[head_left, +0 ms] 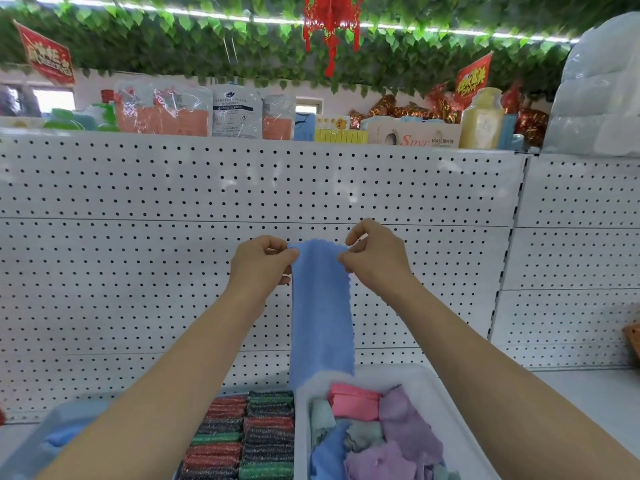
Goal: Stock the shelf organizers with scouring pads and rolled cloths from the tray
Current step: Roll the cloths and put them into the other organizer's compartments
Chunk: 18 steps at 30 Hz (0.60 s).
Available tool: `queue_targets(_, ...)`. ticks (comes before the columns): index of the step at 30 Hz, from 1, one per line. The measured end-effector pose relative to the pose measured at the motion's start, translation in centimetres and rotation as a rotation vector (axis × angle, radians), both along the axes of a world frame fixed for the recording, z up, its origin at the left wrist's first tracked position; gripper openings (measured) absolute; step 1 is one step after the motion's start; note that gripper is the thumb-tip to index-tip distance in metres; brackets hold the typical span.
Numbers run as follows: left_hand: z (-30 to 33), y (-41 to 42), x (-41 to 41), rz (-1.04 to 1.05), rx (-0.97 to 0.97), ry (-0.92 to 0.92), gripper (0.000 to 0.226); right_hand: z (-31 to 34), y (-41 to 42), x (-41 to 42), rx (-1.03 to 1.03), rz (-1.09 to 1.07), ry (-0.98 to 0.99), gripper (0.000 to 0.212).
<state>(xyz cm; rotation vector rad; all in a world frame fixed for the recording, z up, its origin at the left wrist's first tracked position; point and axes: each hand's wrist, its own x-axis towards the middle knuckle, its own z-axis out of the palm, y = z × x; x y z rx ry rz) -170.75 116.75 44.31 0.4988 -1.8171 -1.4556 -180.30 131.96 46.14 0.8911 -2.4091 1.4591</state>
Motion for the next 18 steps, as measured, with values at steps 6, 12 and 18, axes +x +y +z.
queue_targets(6,0.3,1.7,0.5,-0.051,-0.020,0.042,0.008,-0.4,-0.9,1.9,-0.016,0.147,0.110,0.013)
queue_targets(12,0.6,2.1,1.0,-0.107,0.043,0.020,0.013,-1.0,-1.0,2.0,-0.101,0.256,0.049,0.010)
queue_targets(18,0.8,2.0,1.3,-0.128,0.123,0.032,0.015,-1.6,-1.0,2.2,-0.112,0.277,0.129,0.016)
